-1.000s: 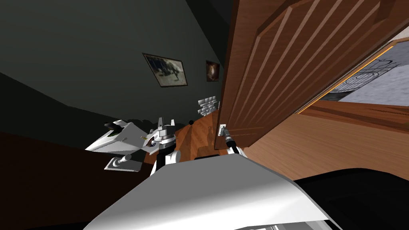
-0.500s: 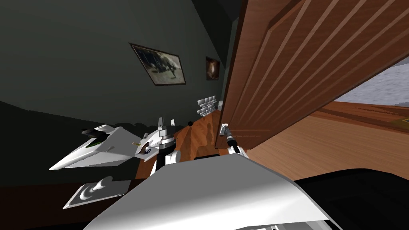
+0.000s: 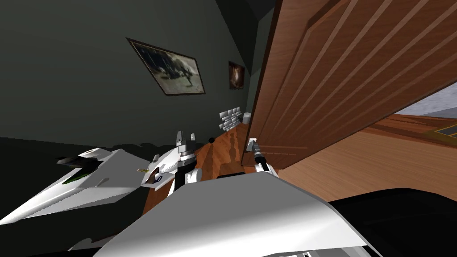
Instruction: Push the door open
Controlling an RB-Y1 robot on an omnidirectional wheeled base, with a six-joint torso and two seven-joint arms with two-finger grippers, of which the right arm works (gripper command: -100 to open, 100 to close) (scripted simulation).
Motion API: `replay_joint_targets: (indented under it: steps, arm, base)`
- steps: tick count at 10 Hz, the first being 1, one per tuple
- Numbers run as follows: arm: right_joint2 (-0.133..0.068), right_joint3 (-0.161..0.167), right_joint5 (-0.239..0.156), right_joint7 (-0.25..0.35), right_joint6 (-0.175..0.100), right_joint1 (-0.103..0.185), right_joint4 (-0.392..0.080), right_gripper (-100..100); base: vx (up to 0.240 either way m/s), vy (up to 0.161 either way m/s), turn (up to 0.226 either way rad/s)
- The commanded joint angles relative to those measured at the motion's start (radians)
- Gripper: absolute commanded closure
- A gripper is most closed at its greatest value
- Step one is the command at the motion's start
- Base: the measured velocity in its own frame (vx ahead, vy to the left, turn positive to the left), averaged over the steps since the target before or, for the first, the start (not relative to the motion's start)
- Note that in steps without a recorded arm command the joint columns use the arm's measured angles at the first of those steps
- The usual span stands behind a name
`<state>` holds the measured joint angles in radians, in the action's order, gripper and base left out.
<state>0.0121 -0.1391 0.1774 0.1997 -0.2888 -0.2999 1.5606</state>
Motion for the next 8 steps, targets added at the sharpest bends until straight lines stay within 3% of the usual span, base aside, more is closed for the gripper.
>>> replay_joint_targets:
  steps: [1, 5, 8]
  arm:
    - [-0.019, -0.018, -0.004, -0.002, -0.001, 0.001, -0.001, 100]
    - [-0.032, -0.062, -0.013, -0.006, -0.002, 0.003, -0.002, 100]
    - [-0.016, -0.099, -0.021, -0.009, -0.003, 0.004, -0.003, 100]
  base:
    - [0.13, 0.038, -0.048]
    - [0.21, 0.063, -0.073]
    - [0.23, 0.058, -0.094]
